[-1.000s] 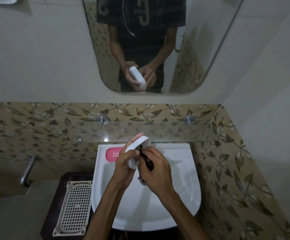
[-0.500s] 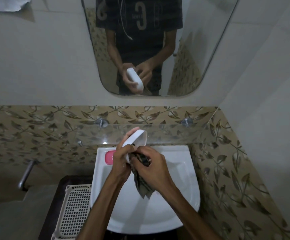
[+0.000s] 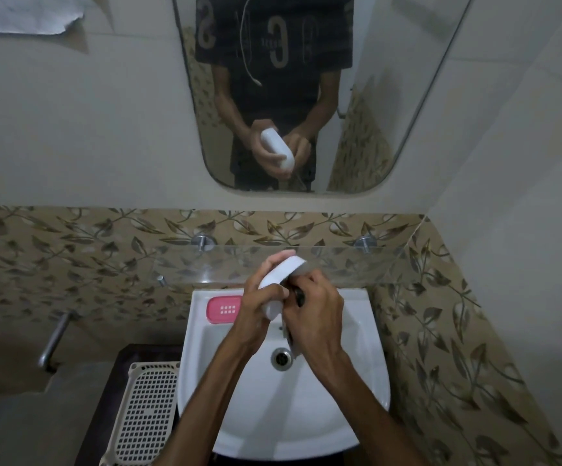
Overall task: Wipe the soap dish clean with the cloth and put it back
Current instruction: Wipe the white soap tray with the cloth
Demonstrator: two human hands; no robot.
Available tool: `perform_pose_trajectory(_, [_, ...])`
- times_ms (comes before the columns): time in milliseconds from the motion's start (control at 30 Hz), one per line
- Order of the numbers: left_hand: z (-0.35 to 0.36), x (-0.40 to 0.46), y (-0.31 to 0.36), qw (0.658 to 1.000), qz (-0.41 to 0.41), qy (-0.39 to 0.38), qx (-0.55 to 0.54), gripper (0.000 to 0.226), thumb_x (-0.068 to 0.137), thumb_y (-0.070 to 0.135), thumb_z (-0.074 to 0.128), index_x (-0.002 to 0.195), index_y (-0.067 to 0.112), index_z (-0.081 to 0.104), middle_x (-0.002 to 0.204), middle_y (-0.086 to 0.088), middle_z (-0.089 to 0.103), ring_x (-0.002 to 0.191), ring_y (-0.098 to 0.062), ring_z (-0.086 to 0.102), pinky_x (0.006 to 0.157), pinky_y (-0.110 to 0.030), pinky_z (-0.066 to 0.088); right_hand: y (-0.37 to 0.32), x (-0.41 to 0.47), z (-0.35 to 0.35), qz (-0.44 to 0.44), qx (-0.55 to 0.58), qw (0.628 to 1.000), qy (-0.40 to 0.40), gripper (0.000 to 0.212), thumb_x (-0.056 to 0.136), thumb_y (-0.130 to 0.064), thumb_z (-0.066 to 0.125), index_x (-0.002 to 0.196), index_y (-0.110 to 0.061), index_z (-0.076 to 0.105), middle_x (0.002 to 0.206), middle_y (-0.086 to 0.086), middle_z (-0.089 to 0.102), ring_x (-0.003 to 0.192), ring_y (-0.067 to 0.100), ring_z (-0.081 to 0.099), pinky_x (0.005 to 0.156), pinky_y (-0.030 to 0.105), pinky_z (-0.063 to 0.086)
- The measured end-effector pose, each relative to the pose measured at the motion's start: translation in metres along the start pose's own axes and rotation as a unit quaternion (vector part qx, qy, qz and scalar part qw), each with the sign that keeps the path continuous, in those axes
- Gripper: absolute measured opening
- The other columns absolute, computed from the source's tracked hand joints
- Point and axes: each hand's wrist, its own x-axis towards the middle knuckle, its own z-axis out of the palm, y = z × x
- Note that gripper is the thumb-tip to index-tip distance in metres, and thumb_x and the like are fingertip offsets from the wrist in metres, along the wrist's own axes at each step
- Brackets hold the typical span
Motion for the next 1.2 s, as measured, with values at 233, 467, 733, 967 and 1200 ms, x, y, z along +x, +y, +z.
perform_pose_trajectory(233, [-0.005,-0.004,-0.006,0.999,0.016,0.039,-0.021,0.075,0.057,0.026,0.060,0.129,0.008,0.063,0.130,-0.023,0.061,0.109,-0.032,0.062,0.079,-0.038,0.057,-0.015,-0.017,-0.010,0.043,0.167,0.977,-0.123,0.015,0.083,-0.008,0.077,0.086,-0.022,0.082,0.081,-0.015,0.077,0.075,0.003,0.071,0.069,0.019,0.058])
perform_pose_trajectory(467, [-0.005,-0.003,-0.005,0.996,-0.003,0.019,-0.091,0.083,0.058,0.024,0.057,0.138,0.000,0.052,0.122,-0.024,0.059,0.107,-0.037,0.054,0.078,-0.038,0.051,-0.012,-0.009,0.000,0.069,0.173,0.982,-0.018,0.016,0.076,-0.006,0.076,0.080,-0.021,0.081,0.077,-0.011,0.075,0.072,0.006,0.070,0.067,0.037,0.060])
perform_pose_trajectory(733, [-0.008,-0.007,0.001,0.978,-0.039,0.016,-0.206,0.081,0.068,0.020,0.058,0.145,-0.001,0.046,0.122,-0.023,0.052,0.103,-0.034,0.049,0.077,-0.038,0.041,0.002,0.004,0.004,0.034,0.131,0.991,-0.009,0.014,0.081,-0.009,0.077,0.092,-0.018,0.082,0.093,-0.006,0.076,0.085,0.006,0.069,0.078,0.036,0.060])
perform_pose_trajectory(967, [0.006,-0.009,0.006,0.969,-0.032,0.014,-0.244,0.075,0.067,0.018,0.063,0.139,0.002,0.055,0.118,-0.027,0.058,0.099,-0.035,0.060,0.082,-0.037,0.056,-0.011,0.013,0.007,0.011,0.157,0.987,0.020,0.013,0.082,-0.008,0.077,0.092,-0.016,0.081,0.091,-0.003,0.076,0.082,0.007,0.068,0.076,0.034,0.059])
perform_pose_trajectory(1200, [0.001,-0.012,0.004,0.977,-0.043,0.070,-0.195,0.057,0.076,0.018,0.054,0.128,-0.002,0.061,0.101,-0.018,0.062,0.089,-0.025,0.066,0.075,-0.030,0.056,-0.035,0.004,0.009,-0.061,0.207,0.976,-0.007,0.018,0.082,-0.001,0.072,0.093,-0.012,0.079,0.095,-0.002,0.076,0.088,0.010,0.070,0.078,0.028,0.059])
